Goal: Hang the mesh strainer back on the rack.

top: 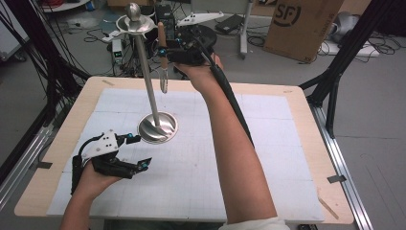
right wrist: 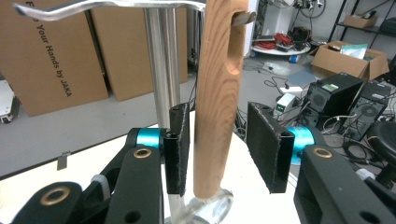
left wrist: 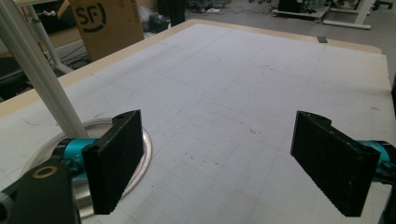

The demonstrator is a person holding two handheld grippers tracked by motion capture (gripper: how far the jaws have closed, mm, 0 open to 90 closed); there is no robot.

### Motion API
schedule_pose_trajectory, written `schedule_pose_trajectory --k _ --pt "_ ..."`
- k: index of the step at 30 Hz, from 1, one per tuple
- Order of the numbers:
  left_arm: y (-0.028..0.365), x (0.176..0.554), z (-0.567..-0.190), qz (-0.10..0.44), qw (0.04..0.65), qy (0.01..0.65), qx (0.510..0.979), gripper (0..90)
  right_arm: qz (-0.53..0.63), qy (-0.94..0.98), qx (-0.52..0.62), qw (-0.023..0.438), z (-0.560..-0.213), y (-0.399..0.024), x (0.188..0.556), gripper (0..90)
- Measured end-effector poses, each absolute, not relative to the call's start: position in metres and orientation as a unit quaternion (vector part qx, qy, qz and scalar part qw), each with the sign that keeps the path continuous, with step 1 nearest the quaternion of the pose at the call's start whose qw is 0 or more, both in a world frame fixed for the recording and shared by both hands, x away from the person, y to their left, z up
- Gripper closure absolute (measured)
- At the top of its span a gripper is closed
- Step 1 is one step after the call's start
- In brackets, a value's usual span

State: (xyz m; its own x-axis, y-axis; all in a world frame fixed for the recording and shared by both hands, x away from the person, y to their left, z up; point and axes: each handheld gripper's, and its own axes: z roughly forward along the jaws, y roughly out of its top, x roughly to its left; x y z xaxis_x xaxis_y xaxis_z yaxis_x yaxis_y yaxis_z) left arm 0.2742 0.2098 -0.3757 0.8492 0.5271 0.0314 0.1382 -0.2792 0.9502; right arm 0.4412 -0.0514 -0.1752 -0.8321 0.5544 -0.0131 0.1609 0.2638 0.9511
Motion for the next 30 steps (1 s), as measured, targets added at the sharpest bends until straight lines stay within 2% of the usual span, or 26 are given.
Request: schedule_pose_trajectory --k 6,10,14,30 --pt "0.211 0.275 -0.376 0.174 0.563 0.215 0.779 17.7 0.575 0.766 0.233 0.17 -0.178 -0.065 0.432 53.0" --pt "0.211 0.274 -0.376 0.176 0.56 0.214 0.78 17.7 0.581 0.761 0.234 0.169 -0.184 -0.077 0.427 52.3" --pt "0.21 0.275 -0.376 0.176 0.56 0.216 0.78 17.7 0.588 0.755 0.239 0.166 -0.185 -0.09 0.422 44.0" --pt "0.21 0.274 -0.377 0.175 0.56 0.216 0.781 17.6 0.601 0.753 0.218 0.157 -0.198 -0.14 0.395 36.9"
